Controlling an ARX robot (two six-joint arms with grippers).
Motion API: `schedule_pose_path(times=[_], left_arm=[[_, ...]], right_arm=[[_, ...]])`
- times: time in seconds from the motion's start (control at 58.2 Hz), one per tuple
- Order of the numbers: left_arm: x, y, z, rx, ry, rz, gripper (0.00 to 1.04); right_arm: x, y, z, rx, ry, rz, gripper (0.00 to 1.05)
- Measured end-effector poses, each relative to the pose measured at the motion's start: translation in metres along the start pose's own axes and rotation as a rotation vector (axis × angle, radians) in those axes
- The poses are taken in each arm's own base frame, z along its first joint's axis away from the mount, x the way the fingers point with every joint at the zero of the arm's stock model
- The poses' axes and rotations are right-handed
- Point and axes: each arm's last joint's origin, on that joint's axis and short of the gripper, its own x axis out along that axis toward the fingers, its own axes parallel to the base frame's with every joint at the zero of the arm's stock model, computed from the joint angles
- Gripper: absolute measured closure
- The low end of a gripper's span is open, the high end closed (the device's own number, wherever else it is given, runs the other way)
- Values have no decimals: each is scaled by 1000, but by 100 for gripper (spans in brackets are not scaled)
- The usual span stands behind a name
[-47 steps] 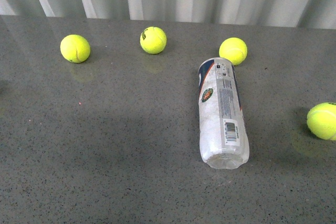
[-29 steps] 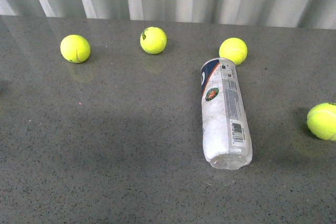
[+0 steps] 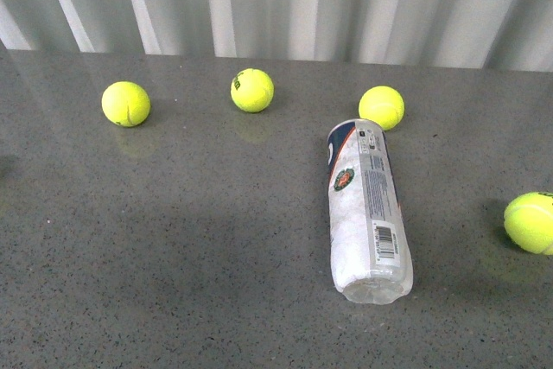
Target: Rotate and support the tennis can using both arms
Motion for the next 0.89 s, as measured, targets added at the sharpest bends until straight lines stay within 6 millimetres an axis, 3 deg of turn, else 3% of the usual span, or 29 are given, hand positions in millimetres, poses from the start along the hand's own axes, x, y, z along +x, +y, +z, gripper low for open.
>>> schedule_pose_path(times=[0.034,0.069,0.12,0.206,0.326,0.429,0.567,0.652,0.755,0.893], left_arm=[[0,0,0,0,0,0,7],[0,0,0,0,0,0,7],[0,0,0,0,0,0,7],[0,0,0,0,0,0,7],[0,0,0,0,0,0,7],[0,0,0,0,0,-1,7],[0,0,0,0,0,0,7],[0,0,0,0,1,0,7],[0,0,0,0,1,0,7],[0,0,0,0,1,0,7]], right_arm=[[0,0,0,0,3,-4,7],[1,-1,2,39,125,-78,7],[15,-7,20,76,247,-214,7],[66,-16,67,169,219,-285,7],[131,-16,90,230,270,-295,7],[211,3,73,281,513,-235,7],[255,42,42,265,754,-113,7],[263,72,21,208,881,-19,7],[257,114,-13,89,1024,137,7],[253,131,-30,13,1066,203,7]])
